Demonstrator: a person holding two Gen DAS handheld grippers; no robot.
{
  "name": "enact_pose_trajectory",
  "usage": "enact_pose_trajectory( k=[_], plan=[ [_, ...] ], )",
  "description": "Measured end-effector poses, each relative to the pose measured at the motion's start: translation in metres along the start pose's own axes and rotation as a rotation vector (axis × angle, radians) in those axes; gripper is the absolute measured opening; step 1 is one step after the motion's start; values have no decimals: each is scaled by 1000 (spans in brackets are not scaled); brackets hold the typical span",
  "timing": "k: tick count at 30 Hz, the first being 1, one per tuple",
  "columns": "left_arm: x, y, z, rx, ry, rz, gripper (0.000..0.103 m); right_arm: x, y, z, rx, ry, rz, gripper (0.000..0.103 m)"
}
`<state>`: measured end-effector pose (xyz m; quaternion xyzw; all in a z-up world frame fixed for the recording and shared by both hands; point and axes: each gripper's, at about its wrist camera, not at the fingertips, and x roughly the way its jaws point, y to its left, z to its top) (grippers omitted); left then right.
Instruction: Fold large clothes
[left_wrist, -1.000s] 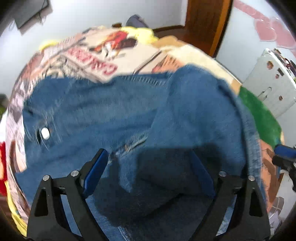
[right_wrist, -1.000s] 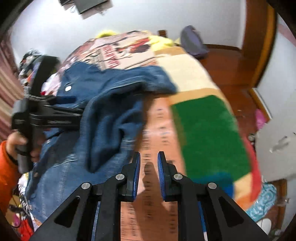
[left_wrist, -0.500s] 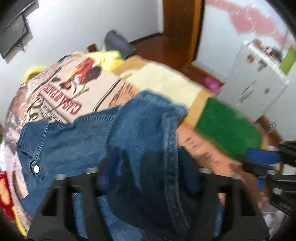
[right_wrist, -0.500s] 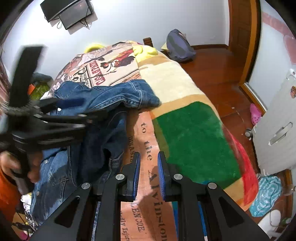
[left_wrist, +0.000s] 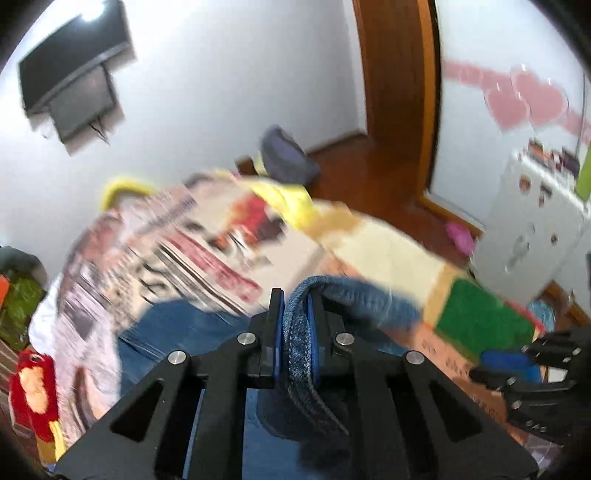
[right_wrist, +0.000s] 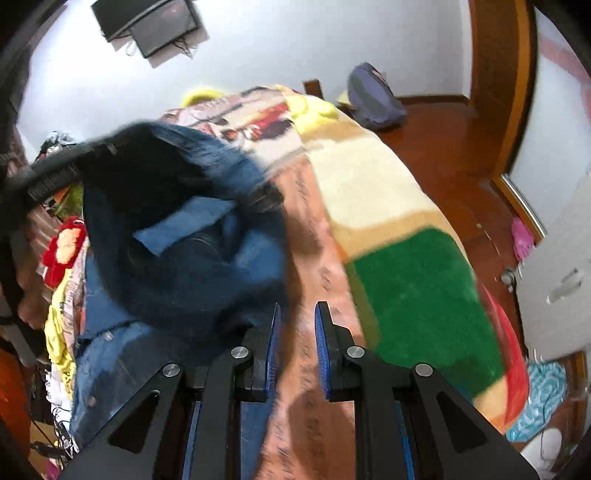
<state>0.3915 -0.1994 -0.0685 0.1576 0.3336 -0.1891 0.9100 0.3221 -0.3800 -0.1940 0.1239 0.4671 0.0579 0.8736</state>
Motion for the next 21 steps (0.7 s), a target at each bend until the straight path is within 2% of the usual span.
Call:
enact_pose_trajectory(
  k=[3,6,8,11,14,17,19,20,21],
  plan=[
    [-24,31,5,-29,-76,53,11,2,20,14,-31,-24,24,14],
    [-34,61,-8,-71,-75,78,11,15,39,23,-57,-15,49,14],
    [-34,76,-26,-81,-62,94,11,32,50,22,-74,26,50,14],
    [-24,96,-66,-103,10,125,12,63,63,11,-116,109,26,14],
    [-7,117,-114,-158,122,136,15,89,67,-8,-171,175,-2,14],
    [1,139,-164,-249,200,123,22,89,70,-20,-246,116,-13,14],
    [1,149,-189,-299,225,122,27,88,68,-21,-266,109,-32,16],
    [1,152,-199,-316,236,133,27,89,66,-21,-260,112,-41,27],
    [1,155,-210,-335,252,139,27,89,64,-21,-256,112,-63,53]
  ],
)
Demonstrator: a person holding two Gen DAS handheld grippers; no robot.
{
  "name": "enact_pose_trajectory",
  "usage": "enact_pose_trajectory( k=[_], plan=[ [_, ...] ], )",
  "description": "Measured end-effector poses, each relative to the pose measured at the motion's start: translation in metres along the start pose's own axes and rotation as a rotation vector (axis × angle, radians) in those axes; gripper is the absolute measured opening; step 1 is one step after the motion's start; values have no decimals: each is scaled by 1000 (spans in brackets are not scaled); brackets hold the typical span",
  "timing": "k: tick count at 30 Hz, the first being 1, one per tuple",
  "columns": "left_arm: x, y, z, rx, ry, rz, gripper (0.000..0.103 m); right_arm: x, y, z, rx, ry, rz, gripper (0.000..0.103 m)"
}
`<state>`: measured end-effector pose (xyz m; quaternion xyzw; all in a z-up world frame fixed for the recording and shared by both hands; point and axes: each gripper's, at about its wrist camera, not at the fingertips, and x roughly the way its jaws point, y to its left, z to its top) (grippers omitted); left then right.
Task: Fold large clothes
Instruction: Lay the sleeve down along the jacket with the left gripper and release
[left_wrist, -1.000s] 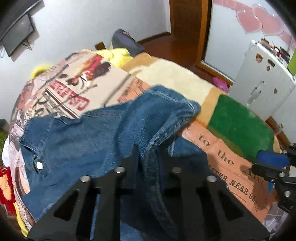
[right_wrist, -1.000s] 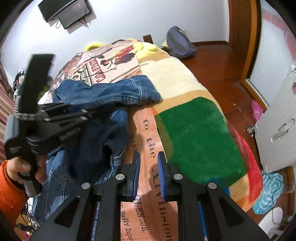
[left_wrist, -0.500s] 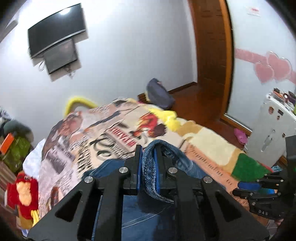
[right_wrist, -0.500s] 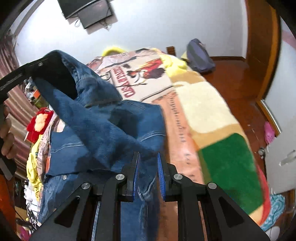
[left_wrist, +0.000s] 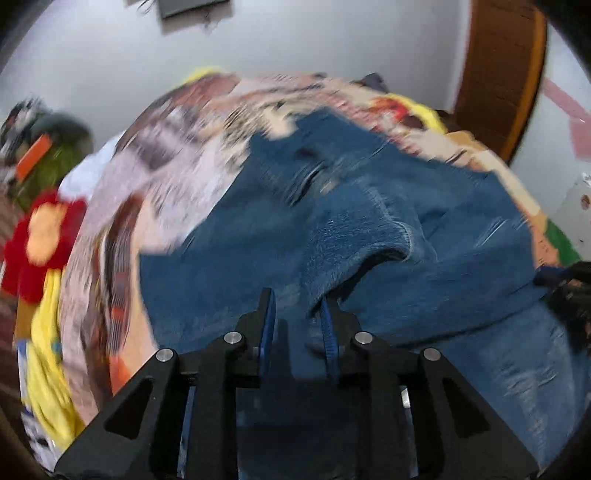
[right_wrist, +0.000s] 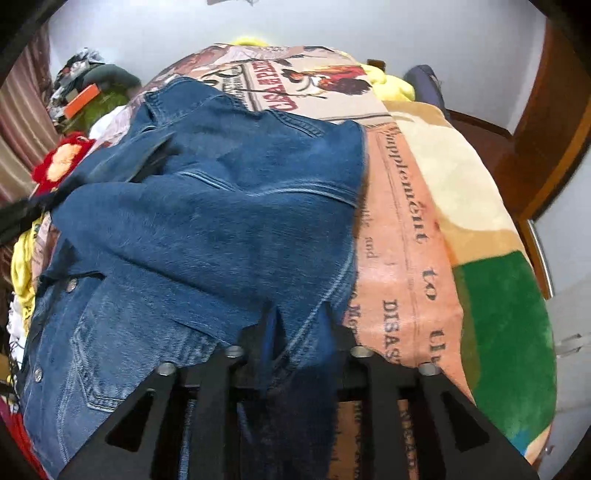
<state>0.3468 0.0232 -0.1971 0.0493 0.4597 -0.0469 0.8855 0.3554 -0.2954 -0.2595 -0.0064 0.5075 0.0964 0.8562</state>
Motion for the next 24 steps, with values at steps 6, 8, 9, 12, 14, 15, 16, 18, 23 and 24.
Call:
enact_pose_trajectory(
  k=[6,8,9,12,14,15,16,18,23,24],
  plan=[
    [12,27,-39,-100,50,-19,43,0,-32,-4,137,30,-13,84],
    [11,31,-47,-127,55,-15,44,-1,-42,-8,204,51,32,84],
    [13,34,-50,-135,64,-1,43,-2,-43,-9,217,52,40,84],
    [12,43,-62,-154,80,52,44,-6,-43,-12,228,51,37,84],
    [7,49,-63,-172,91,42,43,-9,-43,-13,232,55,37,84],
    [3,50,-61,-169,90,37,43,-10,-43,-12,234,55,38,84],
    [-2,50,-59,-161,83,28,43,-14,-43,-11,237,52,44,84],
    [-13,47,-50,-132,63,17,44,-18,-44,-7,249,38,61,84],
    [-31,29,-16,-63,-17,13,50,-31,-43,4,253,-11,70,84],
    [-30,24,-8,-48,-27,15,51,-33,-42,6,248,-21,69,84]
  ],
)
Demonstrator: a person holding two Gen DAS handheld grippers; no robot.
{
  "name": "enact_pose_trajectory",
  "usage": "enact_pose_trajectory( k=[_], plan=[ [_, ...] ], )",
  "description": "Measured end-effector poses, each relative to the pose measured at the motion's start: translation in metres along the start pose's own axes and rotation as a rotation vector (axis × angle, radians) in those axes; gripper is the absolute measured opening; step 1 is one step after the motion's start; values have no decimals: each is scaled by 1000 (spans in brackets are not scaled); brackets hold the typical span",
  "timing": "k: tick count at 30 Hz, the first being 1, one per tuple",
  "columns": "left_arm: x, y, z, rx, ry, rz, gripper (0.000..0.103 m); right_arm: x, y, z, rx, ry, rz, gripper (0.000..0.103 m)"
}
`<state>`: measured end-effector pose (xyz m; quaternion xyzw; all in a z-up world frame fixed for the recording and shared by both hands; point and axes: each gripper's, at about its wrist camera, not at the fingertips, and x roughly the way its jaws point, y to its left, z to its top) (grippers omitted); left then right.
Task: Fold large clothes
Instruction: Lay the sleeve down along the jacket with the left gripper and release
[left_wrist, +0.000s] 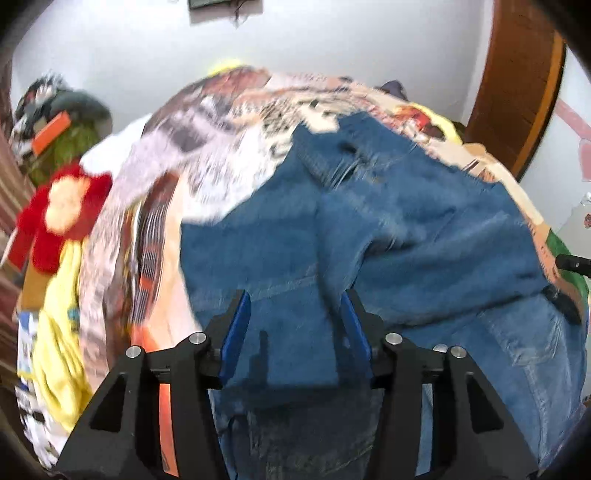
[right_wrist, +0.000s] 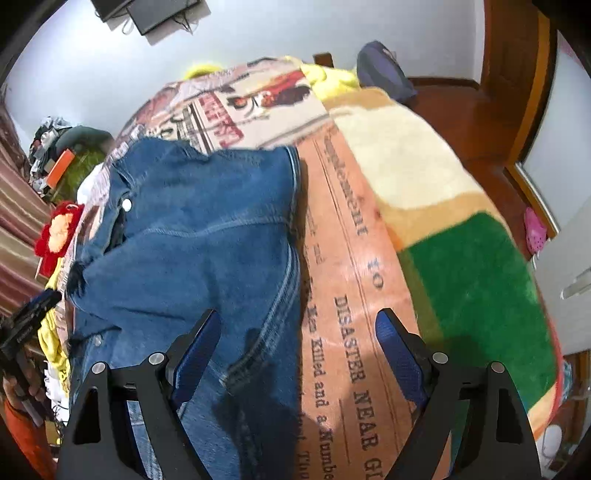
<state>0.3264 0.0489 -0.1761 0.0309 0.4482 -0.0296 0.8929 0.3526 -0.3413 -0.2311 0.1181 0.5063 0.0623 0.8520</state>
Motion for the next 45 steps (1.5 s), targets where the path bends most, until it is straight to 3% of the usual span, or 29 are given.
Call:
enact_pose_trajectory(
  k=[4,9,15,17,19,21,24,28,32,41,45],
  plan=[
    [24,-15,23,50,20,-5,51,-11,7,10,-21,-43,17,84],
    [73,-34,31,107,135,-28,51,-10,12,17,-33,-46,30,84],
    [101,-43,45,126,159,-15,53,4,18,15,-60,-19,11,84],
    [105,-43,50,125,150,0,45,9,21,13,-74,-13,-2,84],
    [103,-44,55,120,129,41,18,12,24,13,-86,0,-1,84],
    [94,-40,60,101,91,53,12,13,26,13,-93,2,1,84],
    [67,-21,67,6,20,11,10,12,28,14,-108,-2,-12,84],
    [23,19,70,-156,-67,-101,10,16,33,13,-125,13,-11,84],
    [8,39,59,-221,-46,-179,11,28,42,5,-159,55,-16,84],
    [52,70,-9,-354,143,-200,31,40,40,-6,-148,92,-12,85],
    [54,82,-37,-393,143,-149,37,40,41,-7,-152,94,-24,85]
  ],
)
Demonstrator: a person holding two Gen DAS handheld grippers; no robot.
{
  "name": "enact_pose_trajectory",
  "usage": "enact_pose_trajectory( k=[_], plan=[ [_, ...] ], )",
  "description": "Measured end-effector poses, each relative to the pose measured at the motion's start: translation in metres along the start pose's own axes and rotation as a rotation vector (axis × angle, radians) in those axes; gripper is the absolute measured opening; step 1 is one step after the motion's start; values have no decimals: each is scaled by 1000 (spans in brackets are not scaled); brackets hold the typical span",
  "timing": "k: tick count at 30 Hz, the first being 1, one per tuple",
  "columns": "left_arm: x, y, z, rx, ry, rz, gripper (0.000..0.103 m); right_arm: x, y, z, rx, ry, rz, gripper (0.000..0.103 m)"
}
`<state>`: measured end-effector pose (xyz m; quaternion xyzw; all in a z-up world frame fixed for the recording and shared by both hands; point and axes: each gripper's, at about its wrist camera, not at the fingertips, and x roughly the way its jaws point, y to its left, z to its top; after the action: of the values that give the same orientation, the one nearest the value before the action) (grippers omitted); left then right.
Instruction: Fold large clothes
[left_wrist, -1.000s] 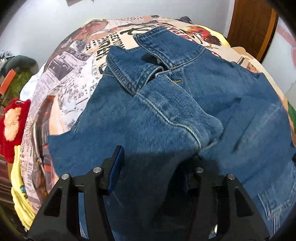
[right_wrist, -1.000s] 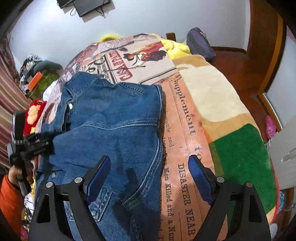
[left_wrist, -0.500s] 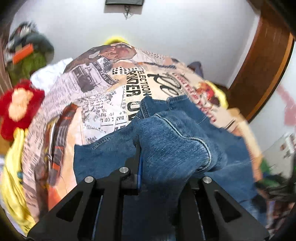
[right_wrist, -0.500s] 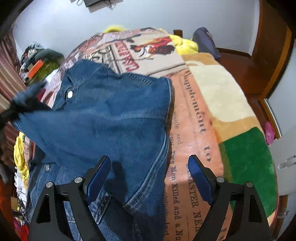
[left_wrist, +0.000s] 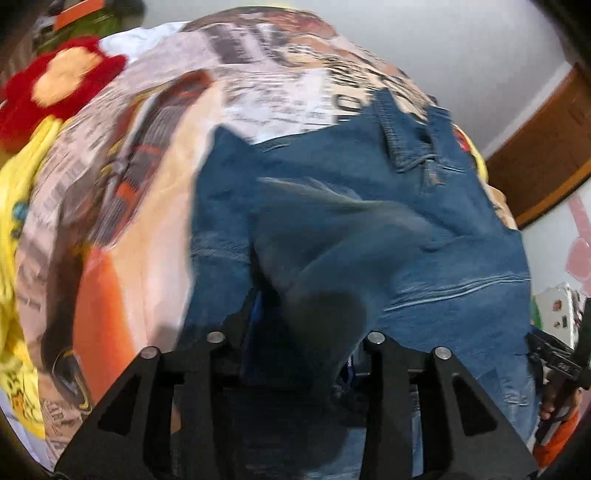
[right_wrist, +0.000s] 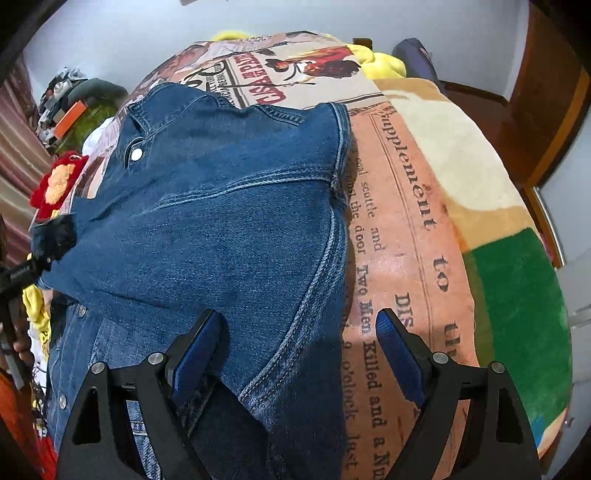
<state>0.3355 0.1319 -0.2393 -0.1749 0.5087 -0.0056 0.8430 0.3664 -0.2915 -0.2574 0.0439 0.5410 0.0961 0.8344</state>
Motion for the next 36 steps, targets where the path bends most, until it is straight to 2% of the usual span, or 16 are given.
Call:
enact_pose_trajectory(
  k=[3,6,9,13,14,18,22,26,30,35,36],
  plan=[
    [-2,18,-10,-32,11,-14,39,1,1,0,0,2,-6,85],
    [-3,25,-20,11,22,22,44,2,1,1,2,5,-11,85],
    [-8,22,-27,82,16,67,48,1,3,1,-2,4,-19,85],
    [-20,6,-31,239,-20,214,61,-1,6,4,-30,7,-40,85],
    [-23,1,-31,282,-31,243,61,-4,8,6,-43,1,-48,85],
    [-36,-9,-23,362,-62,277,67,-15,11,19,-78,-41,-46,85],
    [-47,-7,0,341,-111,270,80,-26,9,45,-80,-88,-30,85],
    [-42,4,36,288,-136,262,83,-27,7,76,-71,-133,-35,85],
    [-19,23,63,197,-92,212,83,-12,0,100,-41,-123,-26,85],
    [23,49,85,77,-23,158,82,30,-22,117,72,-50,5,85],
    [30,51,87,65,-10,148,79,36,-26,118,95,-39,18,85]
  ],
)
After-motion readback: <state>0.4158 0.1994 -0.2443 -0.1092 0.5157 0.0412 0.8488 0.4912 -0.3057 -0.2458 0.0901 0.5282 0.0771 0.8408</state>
